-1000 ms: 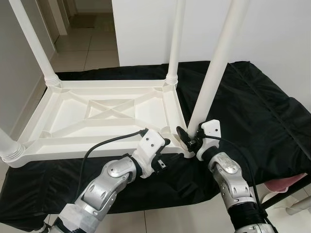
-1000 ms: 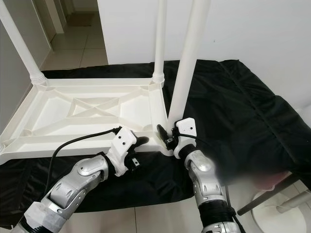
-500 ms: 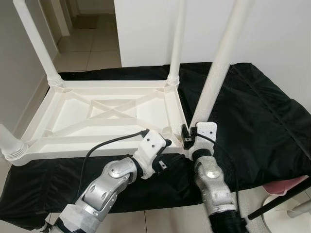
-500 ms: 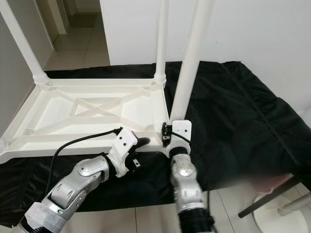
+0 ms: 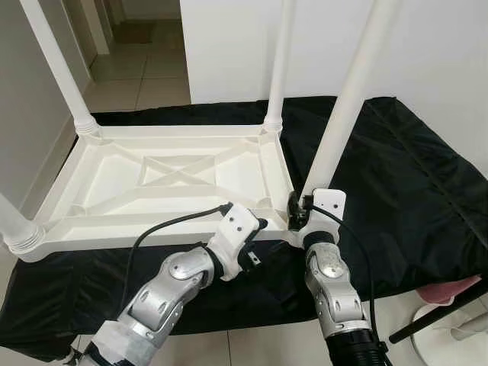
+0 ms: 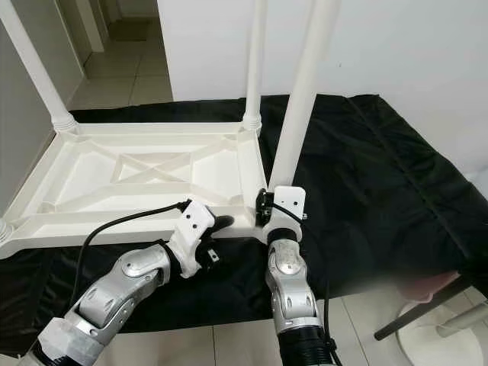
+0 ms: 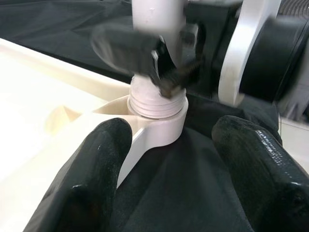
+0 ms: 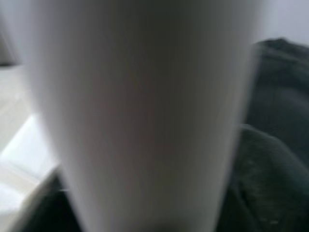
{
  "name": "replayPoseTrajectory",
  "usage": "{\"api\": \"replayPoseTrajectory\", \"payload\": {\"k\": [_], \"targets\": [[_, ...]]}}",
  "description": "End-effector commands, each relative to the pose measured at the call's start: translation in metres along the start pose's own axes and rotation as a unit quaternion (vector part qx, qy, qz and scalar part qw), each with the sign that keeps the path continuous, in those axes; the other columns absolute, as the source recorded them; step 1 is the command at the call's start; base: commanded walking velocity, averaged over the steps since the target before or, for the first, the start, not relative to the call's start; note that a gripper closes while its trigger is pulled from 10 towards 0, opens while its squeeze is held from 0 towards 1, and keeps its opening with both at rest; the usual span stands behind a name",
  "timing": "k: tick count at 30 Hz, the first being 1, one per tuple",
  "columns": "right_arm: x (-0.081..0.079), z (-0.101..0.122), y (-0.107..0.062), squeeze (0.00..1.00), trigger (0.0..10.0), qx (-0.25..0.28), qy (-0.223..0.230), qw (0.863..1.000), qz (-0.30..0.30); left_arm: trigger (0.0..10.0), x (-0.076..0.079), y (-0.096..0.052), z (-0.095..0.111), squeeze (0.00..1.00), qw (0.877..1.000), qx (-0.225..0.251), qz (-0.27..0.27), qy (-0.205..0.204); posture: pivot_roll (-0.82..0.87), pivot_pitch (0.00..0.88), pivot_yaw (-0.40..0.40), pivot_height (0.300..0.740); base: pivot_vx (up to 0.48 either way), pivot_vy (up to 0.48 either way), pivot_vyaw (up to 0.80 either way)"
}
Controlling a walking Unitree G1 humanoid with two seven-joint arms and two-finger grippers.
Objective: Building children table
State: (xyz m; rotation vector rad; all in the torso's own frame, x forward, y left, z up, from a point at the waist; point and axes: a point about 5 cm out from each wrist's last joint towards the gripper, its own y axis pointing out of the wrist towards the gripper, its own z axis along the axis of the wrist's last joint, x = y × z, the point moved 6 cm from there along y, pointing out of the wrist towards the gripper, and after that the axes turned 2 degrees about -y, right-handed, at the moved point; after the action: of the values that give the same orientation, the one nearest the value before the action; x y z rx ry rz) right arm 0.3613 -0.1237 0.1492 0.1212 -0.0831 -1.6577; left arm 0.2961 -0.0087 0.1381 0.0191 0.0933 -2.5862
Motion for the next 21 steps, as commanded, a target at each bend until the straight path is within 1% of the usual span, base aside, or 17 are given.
{"api": "replayPoseTrajectory", "payload": {"k": [1,2,3,4,5,8,10,11,13,14,15,17,20,21], "targets": [[-0.003,-0.006,-0.007,1.0,10.0,-0.006,0.021,1.0,-0.001,10.0,0.011,-0.001,-0.004,0.0,0.999,-0.007,-0.041,0.001,-0.05,0.01,0.001,0.74,0.0,0.0,0.0],[0.0,-0.004,-0.007,1.0,10.0,-0.001,0.022,1.0,0.006,10.0,0.011,0.0,-0.004,0.0,0.999,-0.007,-0.041,0.0,-0.05,0.009,0.001,0.74,0.0,0.0,0.0],[0.002,-0.004,-0.008,0.93,10.0,-0.001,0.02,1.0,0.018,10.0,0.011,0.0,-0.004,0.0,0.999,-0.007,-0.041,0.0,-0.06,0.008,0.001,0.74,0.0,0.0,0.0],[0.002,-0.004,-0.008,0.93,10.0,-0.001,0.02,1.0,0.018,10.0,0.011,0.0,-0.004,0.0,0.999,-0.007,-0.041,0.0,-0.06,0.008,0.001,0.74,0.0,0.0,0.0],[0.005,-0.004,-0.008,0.0,10.0,-0.001,0.019,0.999,0.036,10.0,0.01,0.0,-0.004,0.0,0.999,-0.006,-0.041,0.0,-0.06,0.008,0.001,0.74,0.0,0.0,0.0],[0.008,-0.005,-0.008,0.0,10.0,-0.002,0.018,0.997,0.076,10.0,0.01,0.001,-0.003,0.0,0.999,-0.006,-0.041,0.001,-0.06,0.006,0.003,0.74,0.0,0.0,0.0],[0.008,-0.006,-0.008,0.0,10.0,-0.002,0.017,0.996,0.086,10.0,0.009,0.002,-0.003,0.0,0.999,-0.006,-0.041,0.001,-0.06,0.005,0.004,0.74,0.0,0.0,0.0],[0.007,-0.007,-0.008,0.0,10.0,-0.005,0.017,0.993,0.118,10.0,0.009,0.001,-0.003,0.0,0.999,-0.006,-0.042,0.002,-0.06,0.005,0.006,0.74,0.0,0.0,0.0],[0.008,-0.008,-0.007,0.0,10.0,-0.009,0.011,0.987,0.161,10.0,0.009,0.002,-0.003,0.0,0.999,-0.006,-0.043,0.003,-0.07,0.003,0.007,0.74,0.0,0.0,0.0],[0.008,-0.008,-0.007,0.0,10.0,-0.009,0.011,0.987,0.161,10.0,0.009,0.002,-0.003,0.0,0.999,-0.006,-0.043,0.003,-0.07,0.003,0.007,0.74,0.0,0.0,0.0],[0.008,-0.009,-0.006,0.0,10.0,-0.009,-0.005,0.981,0.191,10.0,0.009,0.002,-0.003,0.0,0.999,-0.005,-0.043,0.003,-0.07,0.001,0.008,0.74,0.0,0.0,0.0],[0.01,-0.011,-0.004,0.0,10.0,-0.013,-0.022,0.974,0.224,10.0,0.009,0.002,-0.002,0.0,0.999,-0.004,-0.044,0.004,-0.07,0.0,0.009,0.74,0.0,0.0,0.0],[0.011,-0.011,-0.003,0.0,10.0,-0.016,-0.023,0.973,0.231,10.0,0.009,0.003,-0.002,0.0,0.999,-0.004,-0.044,0.004,-0.07,0.0,0.011,0.74,0.0,0.0,0.0],[0.012,-0.011,-0.001,0.0,10.0,-0.018,-0.029,0.969,0.245,10.0,0.009,0.003,-0.002,0.0,0.999,-0.004,-0.045,0.005,-0.07,0.0,0.011,0.74,0.0,0.0,0.0]]}}
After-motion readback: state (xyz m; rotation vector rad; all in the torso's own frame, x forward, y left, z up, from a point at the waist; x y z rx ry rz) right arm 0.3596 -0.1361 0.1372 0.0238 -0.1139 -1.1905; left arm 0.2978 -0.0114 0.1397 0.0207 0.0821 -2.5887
